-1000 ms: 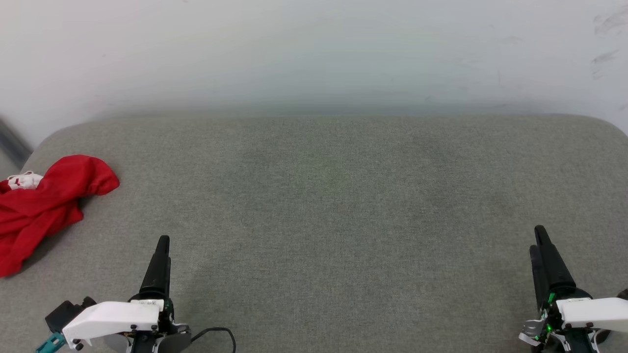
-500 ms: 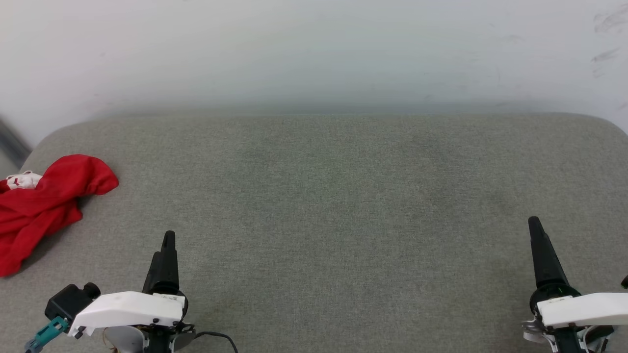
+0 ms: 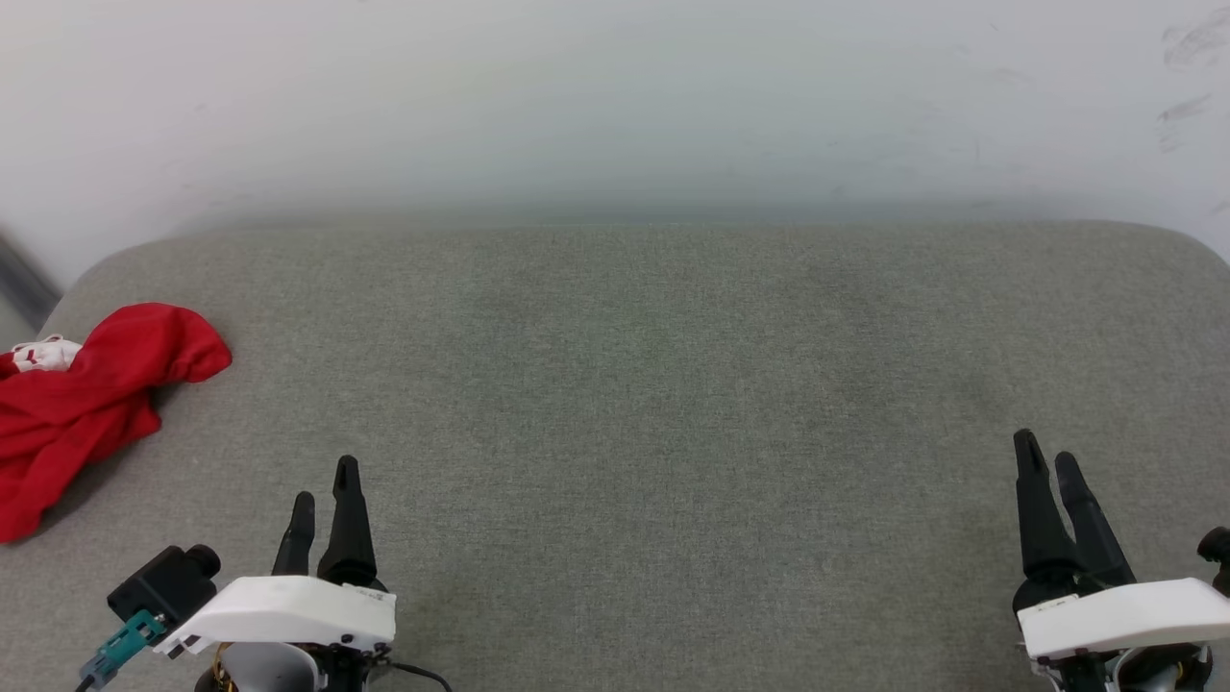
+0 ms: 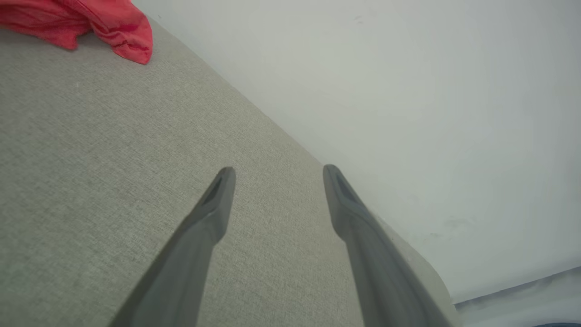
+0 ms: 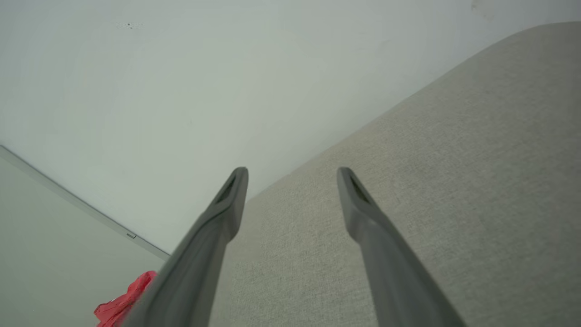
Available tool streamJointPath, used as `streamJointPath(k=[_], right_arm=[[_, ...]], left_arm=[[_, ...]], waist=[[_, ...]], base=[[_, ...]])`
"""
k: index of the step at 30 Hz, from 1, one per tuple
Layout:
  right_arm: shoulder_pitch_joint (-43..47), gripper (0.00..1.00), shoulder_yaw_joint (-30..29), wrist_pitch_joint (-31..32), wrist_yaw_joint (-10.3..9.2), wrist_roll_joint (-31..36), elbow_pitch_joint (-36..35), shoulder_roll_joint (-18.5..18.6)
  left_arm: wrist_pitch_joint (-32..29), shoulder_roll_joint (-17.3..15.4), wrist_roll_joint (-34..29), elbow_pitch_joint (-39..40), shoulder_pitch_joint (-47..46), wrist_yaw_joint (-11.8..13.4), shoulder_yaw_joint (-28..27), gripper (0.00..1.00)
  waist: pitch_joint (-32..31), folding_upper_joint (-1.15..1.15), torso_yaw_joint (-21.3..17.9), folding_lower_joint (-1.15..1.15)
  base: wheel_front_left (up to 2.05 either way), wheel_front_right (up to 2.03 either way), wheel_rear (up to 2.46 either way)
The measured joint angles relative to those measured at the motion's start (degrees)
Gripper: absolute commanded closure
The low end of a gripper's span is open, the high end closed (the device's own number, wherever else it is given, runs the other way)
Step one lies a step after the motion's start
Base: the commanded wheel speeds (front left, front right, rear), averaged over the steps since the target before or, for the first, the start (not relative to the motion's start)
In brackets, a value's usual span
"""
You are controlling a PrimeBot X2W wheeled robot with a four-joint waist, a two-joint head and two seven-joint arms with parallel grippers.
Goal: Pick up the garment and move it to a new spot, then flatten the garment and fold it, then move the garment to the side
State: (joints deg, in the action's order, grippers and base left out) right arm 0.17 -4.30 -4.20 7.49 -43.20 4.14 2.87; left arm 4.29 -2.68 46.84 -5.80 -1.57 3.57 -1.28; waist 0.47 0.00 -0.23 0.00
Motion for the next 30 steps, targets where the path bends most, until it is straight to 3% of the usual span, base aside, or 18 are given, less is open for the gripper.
streamJointPath(k=[30], right_arm=[[2.3,0.0,-0.1,-4.9,0.0,20.4,-1.7,0.0]], left_arm=[[4.9,-0.1,-21.0,1.0,1.7,0.7,3.3,0.0]], waist=[[0.2,0.0,0.3,0.0]], base=[[0.0,0.0,0.0]])
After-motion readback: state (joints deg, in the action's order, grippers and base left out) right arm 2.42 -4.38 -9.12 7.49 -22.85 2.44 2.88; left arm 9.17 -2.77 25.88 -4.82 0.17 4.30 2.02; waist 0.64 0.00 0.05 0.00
